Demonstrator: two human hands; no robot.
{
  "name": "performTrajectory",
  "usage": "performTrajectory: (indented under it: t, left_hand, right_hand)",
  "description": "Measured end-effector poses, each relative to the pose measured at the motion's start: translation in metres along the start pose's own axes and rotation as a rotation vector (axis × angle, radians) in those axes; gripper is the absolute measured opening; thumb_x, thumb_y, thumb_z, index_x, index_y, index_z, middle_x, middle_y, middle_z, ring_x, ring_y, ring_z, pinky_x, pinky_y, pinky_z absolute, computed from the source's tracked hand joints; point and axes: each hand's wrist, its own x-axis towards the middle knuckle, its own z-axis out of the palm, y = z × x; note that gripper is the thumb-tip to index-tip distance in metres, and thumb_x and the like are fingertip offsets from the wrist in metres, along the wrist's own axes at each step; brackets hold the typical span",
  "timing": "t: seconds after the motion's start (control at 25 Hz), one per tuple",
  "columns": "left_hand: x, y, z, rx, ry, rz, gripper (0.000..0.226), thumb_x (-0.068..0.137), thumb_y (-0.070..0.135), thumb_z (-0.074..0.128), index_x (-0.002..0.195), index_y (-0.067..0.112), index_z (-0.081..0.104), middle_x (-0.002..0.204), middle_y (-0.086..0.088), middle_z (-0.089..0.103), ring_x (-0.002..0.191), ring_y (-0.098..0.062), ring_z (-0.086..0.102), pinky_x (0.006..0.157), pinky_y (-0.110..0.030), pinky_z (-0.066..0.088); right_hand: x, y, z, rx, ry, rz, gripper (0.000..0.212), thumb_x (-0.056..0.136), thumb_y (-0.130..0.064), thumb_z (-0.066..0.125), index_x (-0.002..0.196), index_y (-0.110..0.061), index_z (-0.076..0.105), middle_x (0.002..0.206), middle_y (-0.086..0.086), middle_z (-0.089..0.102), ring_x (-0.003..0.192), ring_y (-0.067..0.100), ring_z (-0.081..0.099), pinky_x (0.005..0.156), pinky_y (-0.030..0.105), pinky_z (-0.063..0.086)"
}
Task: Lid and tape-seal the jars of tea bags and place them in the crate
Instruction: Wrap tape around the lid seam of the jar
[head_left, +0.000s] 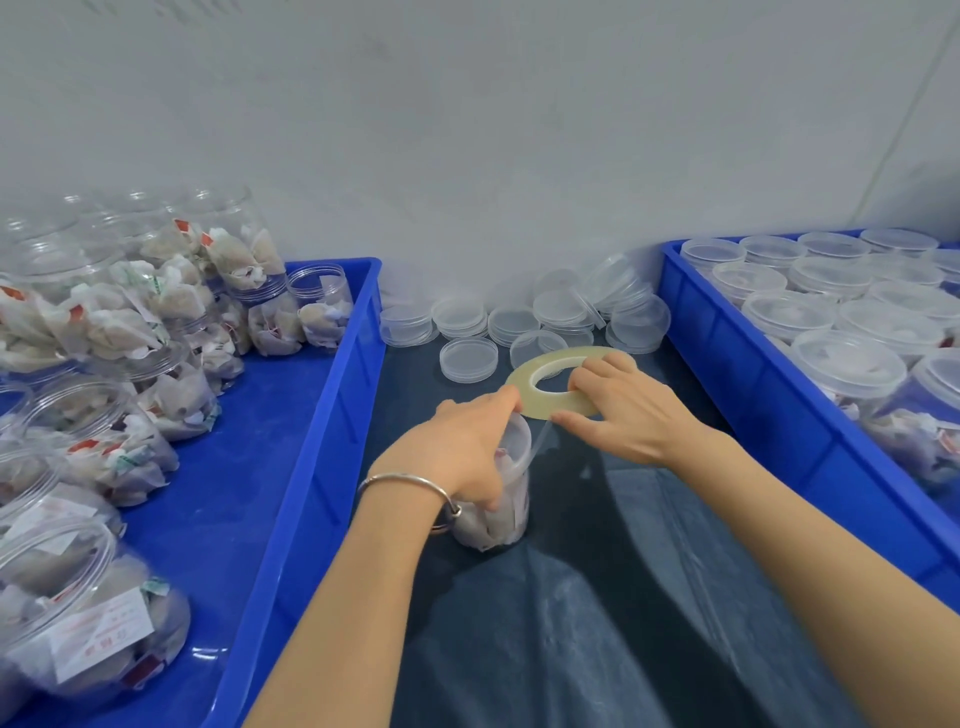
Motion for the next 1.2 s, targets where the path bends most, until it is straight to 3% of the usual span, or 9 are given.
performTrajectory:
  t: [0.2,0.32,0.44,0.52,0.6,0.68,0.8,1.08,1.2]
  left_hand:
    - [0.000,-0.009,0.000,-0.058,-0.019,0.088,0.066,0.080,0.005,0.059,0.128,0.039,0.029,0.117,-0.003,0.036,0.094,-0.030,0.057,0.059,-0.033,0.046]
    - [0.001,-0.012,0.003,-0.122,0.010,0.136,0.057,0.081,0.018,0.065,0.125,0.037,0.034,0.119,-0.001,0.038,0.097,-0.023,0.054,0.065,-0.028,0.045]
    - [0.003,-0.006,0.017,-0.303,0.174,0.119,0.044,0.077,0.054,0.066,0.112,0.033,0.046,0.110,0.010,0.045,0.107,-0.011,0.047,0.093,-0.038,0.043]
    - [0.005,-0.001,0.027,-0.246,0.381,0.119,0.036,0.082,0.051,0.063,0.106,0.029,0.049,0.105,0.018,0.046,0.109,-0.010,0.044,0.095,-0.045,0.042]
    - [0.008,-0.002,0.030,-0.246,0.480,0.111,0.043,0.080,0.043,0.069,0.112,0.024,0.048,0.128,0.014,0.038,0.114,-0.009,0.043,0.096,-0.042,0.042]
    - [0.010,-0.004,0.028,-0.267,0.429,0.008,0.064,0.076,0.045,0.072,0.123,0.015,0.041,0.138,0.004,0.029,0.119,-0.015,0.041,0.098,-0.037,0.040]
    - [0.011,-0.002,0.025,-0.105,0.346,-0.139,0.067,0.077,0.052,0.066,0.126,0.014,0.040,0.127,-0.003,0.040,0.118,-0.025,0.039,0.094,-0.038,0.040]
    - [0.006,-0.004,0.007,-0.223,0.176,-0.022,0.066,0.075,0.034,0.071,0.132,0.028,0.038,0.125,0.006,0.048,0.113,-0.019,0.045,0.082,-0.030,0.043]
    - [0.005,-0.001,0.009,-0.209,0.160,-0.015,0.060,0.076,0.031,0.068,0.128,0.026,0.037,0.101,0.014,0.045,0.112,-0.022,0.040,0.079,-0.034,0.043]
  right_hand:
    - [0.001,-0.017,0.009,0.018,-0.009,0.020,0.031,0.096,-0.046,0.041,0.091,-0.015,0.042,0.103,-0.003,0.041,0.106,0.018,0.035,0.074,0.030,0.029]
    - [0.003,-0.021,0.014,0.004,-0.029,0.038,0.035,0.096,-0.051,0.038,0.091,-0.017,0.041,0.106,-0.001,0.045,0.107,0.018,0.036,0.075,0.031,0.033]
    - [0.004,-0.022,0.016,0.026,-0.031,0.048,0.036,0.096,-0.049,0.039,0.096,-0.014,0.046,0.106,0.000,0.047,0.108,0.019,0.037,0.075,0.032,0.033]
    - [0.004,-0.024,0.017,0.052,-0.038,0.062,0.037,0.096,-0.049,0.039,0.097,-0.014,0.047,0.107,-0.001,0.047,0.110,0.018,0.037,0.077,0.033,0.037]
    - [0.001,-0.024,0.017,0.096,-0.041,0.092,0.035,0.096,-0.051,0.039,0.092,-0.016,0.043,0.107,-0.002,0.045,0.109,0.016,0.037,0.079,0.037,0.041]
    - [-0.002,-0.023,0.015,0.108,-0.038,0.110,0.034,0.096,-0.050,0.039,0.091,-0.016,0.041,0.107,-0.002,0.046,0.109,0.017,0.037,0.081,0.038,0.043]
    - [-0.005,-0.018,0.010,0.019,-0.033,0.076,0.035,0.095,-0.052,0.036,0.091,-0.017,0.039,0.104,-0.003,0.043,0.106,0.019,0.037,0.080,0.036,0.039]
    - [-0.008,-0.017,0.007,-0.049,-0.033,0.004,0.044,0.094,-0.056,0.036,0.105,-0.015,0.049,0.112,-0.004,0.047,0.109,0.016,0.039,0.075,0.031,0.034]
    - [-0.011,-0.019,0.006,-0.021,0.013,-0.020,0.046,0.092,-0.059,0.038,0.103,-0.017,0.051,0.107,-0.007,0.049,0.108,0.012,0.040,0.067,0.029,0.033]
